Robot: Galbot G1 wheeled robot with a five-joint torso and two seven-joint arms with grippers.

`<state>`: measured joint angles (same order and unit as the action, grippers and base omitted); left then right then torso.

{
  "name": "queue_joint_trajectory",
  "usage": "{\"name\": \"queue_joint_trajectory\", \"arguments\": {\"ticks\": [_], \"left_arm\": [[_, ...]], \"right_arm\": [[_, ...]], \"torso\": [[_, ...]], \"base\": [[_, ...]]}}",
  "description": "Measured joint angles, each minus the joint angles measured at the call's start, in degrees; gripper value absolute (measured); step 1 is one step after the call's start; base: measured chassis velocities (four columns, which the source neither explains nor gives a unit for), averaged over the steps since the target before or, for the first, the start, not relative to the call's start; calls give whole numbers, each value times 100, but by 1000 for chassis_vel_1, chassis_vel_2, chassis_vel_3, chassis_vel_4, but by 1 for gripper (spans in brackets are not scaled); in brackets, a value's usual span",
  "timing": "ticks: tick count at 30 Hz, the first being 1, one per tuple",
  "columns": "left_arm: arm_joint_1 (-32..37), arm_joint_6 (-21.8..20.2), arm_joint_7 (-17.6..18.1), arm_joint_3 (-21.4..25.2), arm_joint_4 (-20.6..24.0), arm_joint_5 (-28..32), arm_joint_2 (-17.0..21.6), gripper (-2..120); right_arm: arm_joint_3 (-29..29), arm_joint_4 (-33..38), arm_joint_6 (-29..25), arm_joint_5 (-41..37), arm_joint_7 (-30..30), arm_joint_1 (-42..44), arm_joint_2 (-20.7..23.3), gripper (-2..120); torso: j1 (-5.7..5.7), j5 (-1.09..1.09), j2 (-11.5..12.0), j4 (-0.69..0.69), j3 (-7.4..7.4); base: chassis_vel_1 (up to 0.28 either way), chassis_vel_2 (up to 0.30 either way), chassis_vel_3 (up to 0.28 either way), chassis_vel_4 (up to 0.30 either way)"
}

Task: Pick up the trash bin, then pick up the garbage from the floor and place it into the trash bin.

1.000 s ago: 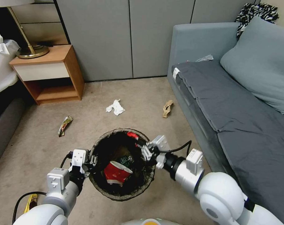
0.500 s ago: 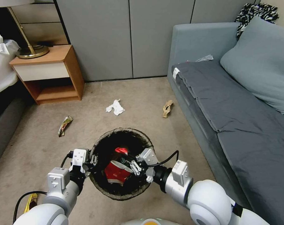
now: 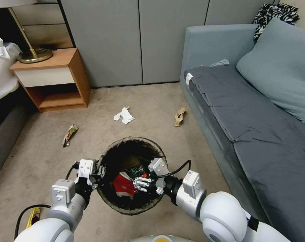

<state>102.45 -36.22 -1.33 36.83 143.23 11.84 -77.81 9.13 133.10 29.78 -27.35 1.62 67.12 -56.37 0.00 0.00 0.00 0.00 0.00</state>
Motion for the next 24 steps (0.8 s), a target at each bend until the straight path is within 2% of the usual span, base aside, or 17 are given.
{"name": "queue_joint_trajectory", "arguments": {"ticks": [3, 6, 13, 18, 21, 24], "left_arm": [[-13, 0, -3, -16, 1, 0, -4, 2], [-24, 0, -6, -34, 1, 0, -7, 2], [-45, 0, -12, -39, 0, 2, -6, 2], [-67, -3, -14, -43, 0, 13, -6, 2], [-75, -12, -15, -33, 0, 18, -25, 2], [-74, -20, -15, -28, 0, 18, -40, 2]], "right_arm": [[-76, 40, -14, 0, 2, 61, 5, 95], [-171, 75, -52, 1, 1, 122, 8, 99], [-853, 323, -352, -125, -20, 276, -16, 100], [-1372, 586, -742, -261, 203, 455, -59, 100], [-1780, 699, -955, -397, 326, 610, -203, 100], [-1917, 707, -1045, -420, 354, 671, -268, 100]], "torso": [[0, 0, 0, 0, 0], [0, 0, 0, 0, 0], [0, 0, 0, 0, 0], [0, 0, 0, 1, 0], [0, 0, 0, 0, 0], [0, 0, 0, 0, 0]], "base": [[0, 0, 0, 0], [0, 0, 0, 0], [0, 0, 0, 0], [0, 0, 0, 0], [0, 0, 0, 0], [0, 0, 0, 0]]}}
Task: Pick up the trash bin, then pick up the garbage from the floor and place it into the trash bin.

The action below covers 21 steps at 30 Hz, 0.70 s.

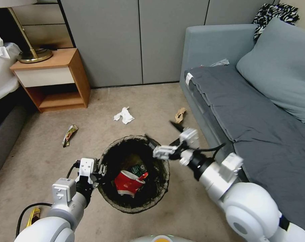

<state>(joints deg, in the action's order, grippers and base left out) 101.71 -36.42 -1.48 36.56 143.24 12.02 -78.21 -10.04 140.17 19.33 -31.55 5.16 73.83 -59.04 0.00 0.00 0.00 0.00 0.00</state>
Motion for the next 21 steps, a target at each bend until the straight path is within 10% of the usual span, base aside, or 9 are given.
{"name": "queue_joint_trajectory", "arguments": {"ticks": [9, 21], "left_arm": [[-66, -17, -5, 20, 0, 55, 18, 2], [-70, -13, -10, 39, 0, 76, -50, 2]], "right_arm": [[-1360, -72, -562, 628, 188, 1000, -872, 100], [-1624, -455, -1246, 2227, 322, 2079, -1685, 100]], "torso": [[1, 0, 0, 2, 0], [0, 0, 0, 1, 0]], "base": [[0, 0, 0, 0], [0, 0, 0, 0]]}}
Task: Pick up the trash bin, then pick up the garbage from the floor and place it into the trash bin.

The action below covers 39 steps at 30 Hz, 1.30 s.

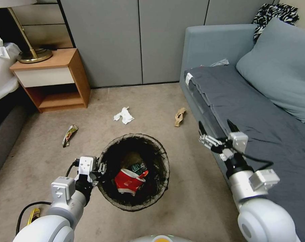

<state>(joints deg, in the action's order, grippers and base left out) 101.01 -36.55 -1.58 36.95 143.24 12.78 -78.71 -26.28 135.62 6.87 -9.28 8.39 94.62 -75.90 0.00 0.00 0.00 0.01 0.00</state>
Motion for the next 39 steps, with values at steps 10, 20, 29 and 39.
{"name": "queue_joint_trajectory", "arguments": {"ticks": [10, 20, 29, 39], "left_arm": [[37, -6, 3, 7, 0, -1, -39, 2], [31, -12, -6, 11, 0, -6, -43, 2], [21, -6, -14, 32, 0, 3, -45, 2], [19, 15, -22, 29, 0, -2, -61, 2]], "right_arm": [[50, -30, -96, 257, 86, 277, -219, 100], [-18, -35, -108, 263, 133, 319, -259, 100], [-45, -65, -106, 247, 154, 326, -286, 100], [-8, -108, -103, 246, 154, 317, -316, 100]], "torso": [[0, 0, 0, -1, 0], [0, 0, 0, -1, 0], [0, 0, 0, -1, 0], [0, 0, 0, -1, 0]], "base": [[0, 0, 0, 0], [0, 0, 0, 0], [0, 0, 0, 0], [0, 0, 0, 0]]}}
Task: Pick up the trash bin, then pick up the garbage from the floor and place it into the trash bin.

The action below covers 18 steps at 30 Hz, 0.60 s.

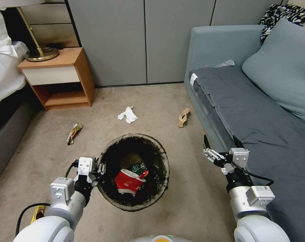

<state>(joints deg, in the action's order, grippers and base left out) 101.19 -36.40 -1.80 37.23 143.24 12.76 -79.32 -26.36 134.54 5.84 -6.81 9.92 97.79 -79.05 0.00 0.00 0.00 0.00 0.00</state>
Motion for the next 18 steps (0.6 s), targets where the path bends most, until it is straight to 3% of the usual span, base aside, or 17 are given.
{"name": "queue_joint_trajectory", "arguments": {"ticks": [18], "left_arm": [[-11, 12, -5, -1, 0, -1, 10, 2]], "right_arm": [[30, -40, 10, -23, -6, -35, -12, 100]], "torso": [[0, 0, 0, 0, 0]], "base": [[0, 0, 0, 0]]}}
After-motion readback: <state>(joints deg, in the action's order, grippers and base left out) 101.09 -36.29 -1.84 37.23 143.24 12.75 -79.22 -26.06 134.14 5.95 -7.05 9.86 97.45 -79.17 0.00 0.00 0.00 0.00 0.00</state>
